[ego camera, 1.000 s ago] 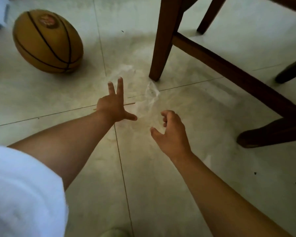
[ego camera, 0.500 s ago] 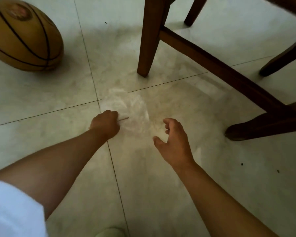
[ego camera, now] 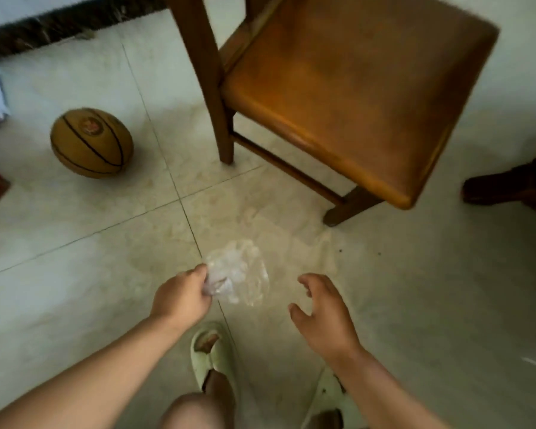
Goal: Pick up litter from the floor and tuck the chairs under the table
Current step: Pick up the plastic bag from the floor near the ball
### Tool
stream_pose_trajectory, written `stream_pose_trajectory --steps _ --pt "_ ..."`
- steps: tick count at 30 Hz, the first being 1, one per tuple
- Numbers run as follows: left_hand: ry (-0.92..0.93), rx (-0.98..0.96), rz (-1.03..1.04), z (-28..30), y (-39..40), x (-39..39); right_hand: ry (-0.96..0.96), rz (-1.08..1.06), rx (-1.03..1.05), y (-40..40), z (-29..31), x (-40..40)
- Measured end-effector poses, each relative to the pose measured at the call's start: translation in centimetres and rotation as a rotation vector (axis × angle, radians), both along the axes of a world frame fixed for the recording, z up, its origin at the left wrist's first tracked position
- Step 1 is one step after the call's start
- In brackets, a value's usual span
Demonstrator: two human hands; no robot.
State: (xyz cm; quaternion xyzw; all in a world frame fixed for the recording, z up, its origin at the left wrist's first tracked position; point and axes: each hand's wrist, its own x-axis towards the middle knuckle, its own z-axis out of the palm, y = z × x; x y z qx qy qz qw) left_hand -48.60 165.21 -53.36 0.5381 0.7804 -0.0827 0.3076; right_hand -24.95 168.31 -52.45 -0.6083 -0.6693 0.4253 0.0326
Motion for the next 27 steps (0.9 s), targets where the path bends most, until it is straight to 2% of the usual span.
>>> stream_pose_trajectory --steps 4,8,15,22,27 --pt "-0.031 -0.045 -0.037 9.8 -0.8 3.3 -0.060 -0.064 -0.051 -2.3 10.2 3.5" --pt "-0.065 -0.007 -0.066 17.8 0.2 5.2 0.000 -0.153 -0.036 -3.8 19.0 5.0" --pt "-0.108 0.143 -0.228 28.5 3.5 5.0 0.071 -0.555 0.338 -5.4 30.3 3.9" --pt "-0.206 0.293 -0.412 35.8 5.0 6.1 0.147 -0.913 0.526 -9.9 38.0 2.9" --pt "-0.234 0.257 -0.616 37.6 1.8 10.3 0.072 -1.160 0.532 -17.7 40.0 4.9"
